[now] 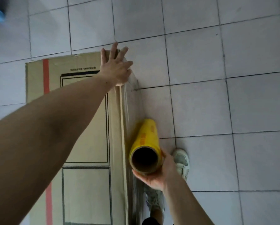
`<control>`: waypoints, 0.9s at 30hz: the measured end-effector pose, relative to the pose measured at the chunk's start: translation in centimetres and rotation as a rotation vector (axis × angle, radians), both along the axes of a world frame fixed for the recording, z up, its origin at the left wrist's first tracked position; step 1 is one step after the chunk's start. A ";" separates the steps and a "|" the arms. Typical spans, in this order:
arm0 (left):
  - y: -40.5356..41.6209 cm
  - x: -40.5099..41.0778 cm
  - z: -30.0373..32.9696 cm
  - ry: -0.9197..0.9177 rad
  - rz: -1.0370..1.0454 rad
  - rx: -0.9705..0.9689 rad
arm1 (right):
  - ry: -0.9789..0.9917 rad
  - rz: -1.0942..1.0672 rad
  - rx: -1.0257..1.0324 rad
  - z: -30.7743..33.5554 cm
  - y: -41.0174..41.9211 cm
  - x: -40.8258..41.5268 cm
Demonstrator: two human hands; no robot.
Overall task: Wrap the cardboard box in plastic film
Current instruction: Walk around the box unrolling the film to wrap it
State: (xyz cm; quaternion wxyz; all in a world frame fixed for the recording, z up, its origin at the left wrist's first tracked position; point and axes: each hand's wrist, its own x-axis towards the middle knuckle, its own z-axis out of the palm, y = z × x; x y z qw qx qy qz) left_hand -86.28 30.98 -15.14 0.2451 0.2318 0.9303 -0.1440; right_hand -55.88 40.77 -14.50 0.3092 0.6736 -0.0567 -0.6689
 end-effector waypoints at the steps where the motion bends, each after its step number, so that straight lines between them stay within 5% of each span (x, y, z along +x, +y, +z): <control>1: 0.0 0.0 0.1 0.002 -0.001 -0.002 | -0.010 -0.032 -0.011 0.0 -0.7 1.4; 5: -0.2 0.7 0.7 0.041 -0.103 -0.118 | 0.051 0.000 0.119 -0.7 -1.1 2.6; 10: -1.2 7.2 0.2 0.053 -0.581 -0.279 | 0.496 0.558 0.608 -0.9 0.7 -2.6; 14: -2.8 11.1 1.4 -0.055 -0.368 -0.110 | 0.515 0.960 0.698 -1.3 2.5 -5.6; 19: -2.9 12.1 1.4 -0.052 -0.210 -0.008 | 0.589 1.365 0.502 1.7 0.7 -8.1; 22: -2.7 12.2 0.4 -0.022 -0.194 -0.048 | 0.559 1.282 0.371 1.8 0.1 -6.8; 27: -2.5 12.2 -0.3 0.015 -0.208 -0.112 | 0.356 0.739 0.250 0.0 0.5 1.0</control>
